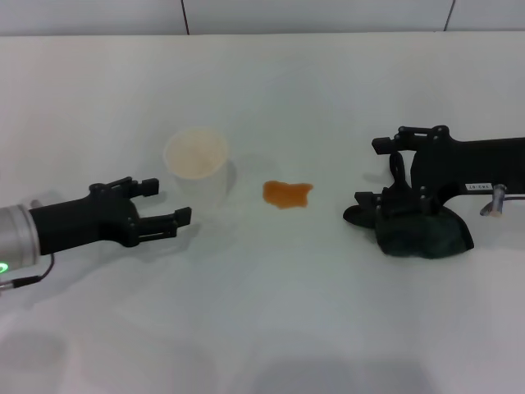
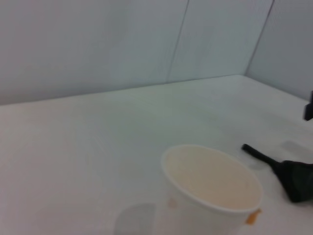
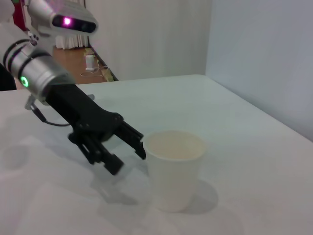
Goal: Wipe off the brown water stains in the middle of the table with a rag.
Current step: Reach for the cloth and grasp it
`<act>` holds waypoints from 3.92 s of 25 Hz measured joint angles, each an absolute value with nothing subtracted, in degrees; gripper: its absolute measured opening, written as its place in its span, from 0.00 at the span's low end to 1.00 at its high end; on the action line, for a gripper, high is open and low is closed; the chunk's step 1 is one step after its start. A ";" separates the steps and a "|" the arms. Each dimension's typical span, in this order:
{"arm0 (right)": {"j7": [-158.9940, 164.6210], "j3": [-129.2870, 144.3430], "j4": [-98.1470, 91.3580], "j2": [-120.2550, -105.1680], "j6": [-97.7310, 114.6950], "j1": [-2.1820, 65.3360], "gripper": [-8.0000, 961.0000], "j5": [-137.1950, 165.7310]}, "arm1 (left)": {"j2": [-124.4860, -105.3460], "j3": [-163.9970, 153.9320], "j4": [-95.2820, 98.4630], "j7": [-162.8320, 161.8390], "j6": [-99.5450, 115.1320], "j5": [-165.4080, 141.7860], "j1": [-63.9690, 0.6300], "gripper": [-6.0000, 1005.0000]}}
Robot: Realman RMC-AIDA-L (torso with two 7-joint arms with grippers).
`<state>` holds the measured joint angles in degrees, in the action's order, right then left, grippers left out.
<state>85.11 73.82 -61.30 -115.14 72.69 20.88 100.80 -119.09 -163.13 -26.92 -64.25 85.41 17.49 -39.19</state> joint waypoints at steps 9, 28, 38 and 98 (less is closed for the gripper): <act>85.21 73.83 -61.44 -115.14 72.62 21.01 0.91 100.81 | -118.61 -163.15 -45.73 -78.19 107.09 15.05 -40.95 0.87; 85.39 74.16 -60.86 -115.21 71.87 21.00 0.91 100.42 | -114.96 -163.30 -54.62 -82.30 112.26 -1.73 -60.87 0.86; 88.58 76.42 -62.68 -115.11 72.55 21.38 0.90 101.91 | -116.68 -163.30 -54.68 -80.69 109.43 -5.85 -65.48 0.86; 132.13 90.46 -75.92 -115.73 79.36 31.75 0.65 142.76 | -118.48 -163.30 -54.38 -78.13 102.87 -5.99 -69.43 0.86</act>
